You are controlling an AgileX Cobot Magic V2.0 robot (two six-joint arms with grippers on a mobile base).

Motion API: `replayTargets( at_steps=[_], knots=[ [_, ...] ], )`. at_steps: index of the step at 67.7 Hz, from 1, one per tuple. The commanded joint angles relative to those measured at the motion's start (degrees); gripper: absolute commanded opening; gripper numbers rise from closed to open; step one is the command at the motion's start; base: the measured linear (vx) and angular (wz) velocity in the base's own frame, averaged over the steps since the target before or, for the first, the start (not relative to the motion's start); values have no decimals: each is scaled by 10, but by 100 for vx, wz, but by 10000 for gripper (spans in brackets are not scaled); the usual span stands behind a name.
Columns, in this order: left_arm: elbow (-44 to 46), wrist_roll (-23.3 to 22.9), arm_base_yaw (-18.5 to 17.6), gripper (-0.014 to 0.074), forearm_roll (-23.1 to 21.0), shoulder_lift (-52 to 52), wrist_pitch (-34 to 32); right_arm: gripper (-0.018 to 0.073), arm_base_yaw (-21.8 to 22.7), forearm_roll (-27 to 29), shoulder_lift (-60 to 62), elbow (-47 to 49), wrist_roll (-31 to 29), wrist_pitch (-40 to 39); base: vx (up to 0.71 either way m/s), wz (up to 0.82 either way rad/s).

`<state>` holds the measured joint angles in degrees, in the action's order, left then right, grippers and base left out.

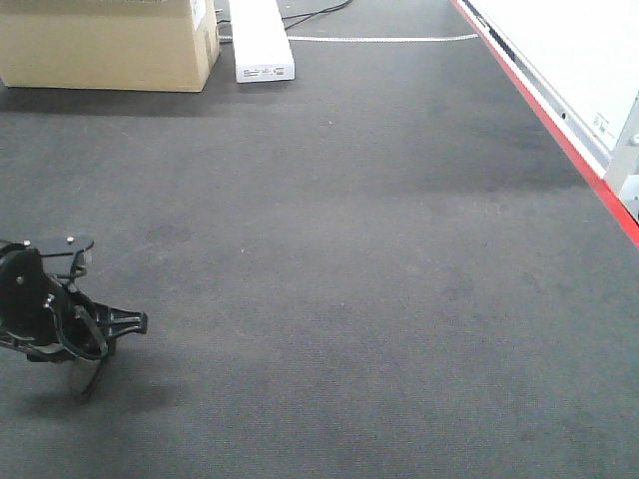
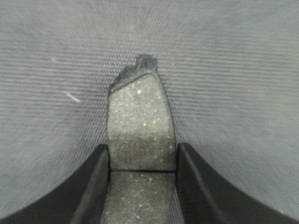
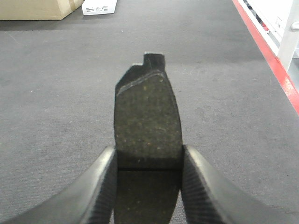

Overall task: Move and align brake pads A on conveyor
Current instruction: 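Lower the left gripper and release its brake pad onto the belt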

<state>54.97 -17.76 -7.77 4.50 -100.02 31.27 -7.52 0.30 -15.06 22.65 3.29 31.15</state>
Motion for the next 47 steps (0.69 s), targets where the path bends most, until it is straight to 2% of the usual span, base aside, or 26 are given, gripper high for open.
replayTargets(
  at_steps=[1,11,20,33,47],
  knots=[
    [18,-9,0,250,-1,10,-27,-7,0,-3,-5,16,-5,-59,0,0],
    [18,-6,0,379,-1,8,-38,-7,0,-3,-5,16,-5,-59,0,0],
    [18,24,0,449,-1,20,-23,-7,0,-3,-5,16,-5,-59,0,0],
    [18,30,-1,451,-1,94,-7,-7,0,-3,-5,16,-5,-59,0,0],
    [3,35,-1,451,-2,249,8,-7,0,-3,-5,16,-5,-59,0,0]
  ],
)
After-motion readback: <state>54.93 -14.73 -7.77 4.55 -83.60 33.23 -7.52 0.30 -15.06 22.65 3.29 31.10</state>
